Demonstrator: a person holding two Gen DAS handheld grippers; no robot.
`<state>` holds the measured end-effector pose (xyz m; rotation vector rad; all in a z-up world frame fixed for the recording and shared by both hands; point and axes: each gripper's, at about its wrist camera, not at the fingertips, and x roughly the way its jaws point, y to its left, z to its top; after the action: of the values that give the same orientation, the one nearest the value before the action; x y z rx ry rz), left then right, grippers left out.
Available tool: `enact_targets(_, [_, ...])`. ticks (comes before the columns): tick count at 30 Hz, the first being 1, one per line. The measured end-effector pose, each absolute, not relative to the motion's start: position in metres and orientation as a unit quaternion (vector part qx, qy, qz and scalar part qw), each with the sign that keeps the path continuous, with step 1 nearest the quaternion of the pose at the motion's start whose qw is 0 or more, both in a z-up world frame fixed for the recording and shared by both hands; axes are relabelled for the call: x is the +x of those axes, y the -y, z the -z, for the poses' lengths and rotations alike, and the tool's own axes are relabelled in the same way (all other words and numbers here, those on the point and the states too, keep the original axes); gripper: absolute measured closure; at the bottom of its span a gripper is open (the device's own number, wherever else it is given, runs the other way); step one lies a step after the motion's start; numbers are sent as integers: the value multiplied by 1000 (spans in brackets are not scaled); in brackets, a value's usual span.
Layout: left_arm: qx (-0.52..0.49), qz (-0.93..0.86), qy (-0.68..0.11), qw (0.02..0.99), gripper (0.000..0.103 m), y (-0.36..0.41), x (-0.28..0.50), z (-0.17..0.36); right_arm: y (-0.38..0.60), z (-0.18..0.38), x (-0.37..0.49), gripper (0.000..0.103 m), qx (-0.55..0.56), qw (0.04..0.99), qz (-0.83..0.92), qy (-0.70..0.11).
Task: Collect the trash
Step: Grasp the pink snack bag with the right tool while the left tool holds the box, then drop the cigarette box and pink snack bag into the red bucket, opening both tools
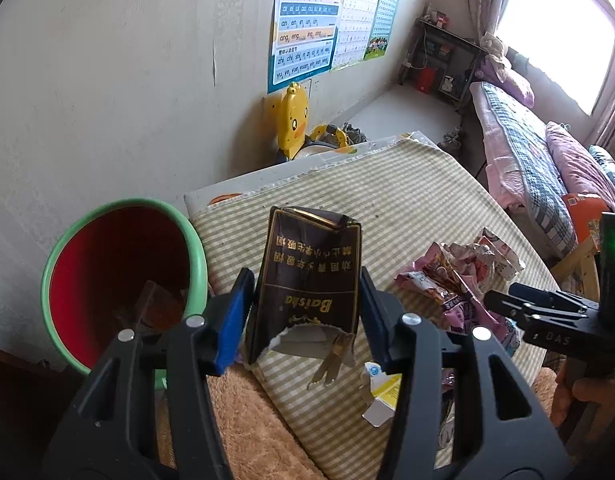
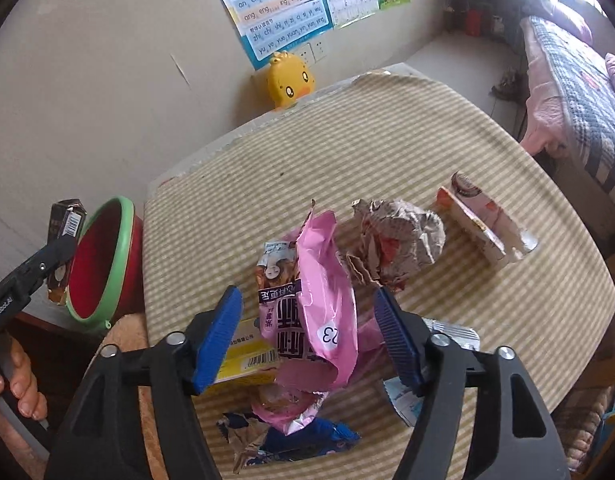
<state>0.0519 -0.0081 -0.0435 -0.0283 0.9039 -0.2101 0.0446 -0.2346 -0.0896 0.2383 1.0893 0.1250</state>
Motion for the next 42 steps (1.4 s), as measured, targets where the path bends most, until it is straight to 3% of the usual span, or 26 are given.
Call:
enact_targets(9, [-8, 103, -443, 891, 55, 10, 53, 49, 215, 127, 64, 38, 79, 824, -72, -557])
enact_targets(10, [-8, 104, -444, 890, 55, 10, 53, 49, 215, 132, 65, 48, 75, 820, -68, -563])
enact_targets(14, [-7, 105, -444, 890, 55, 10, 53, 50, 222, 136, 59, 66, 101, 819, -64, -561])
enact_targets(26, [2, 103, -423, 900, 55, 10, 53, 37, 226, 47, 25, 67, 169, 876, -74, -446])
enact_targets(42, [-30, 78, -403, 911, 54, -30, 53, 23, 177, 11, 35, 67, 149, 884, -125, -425])
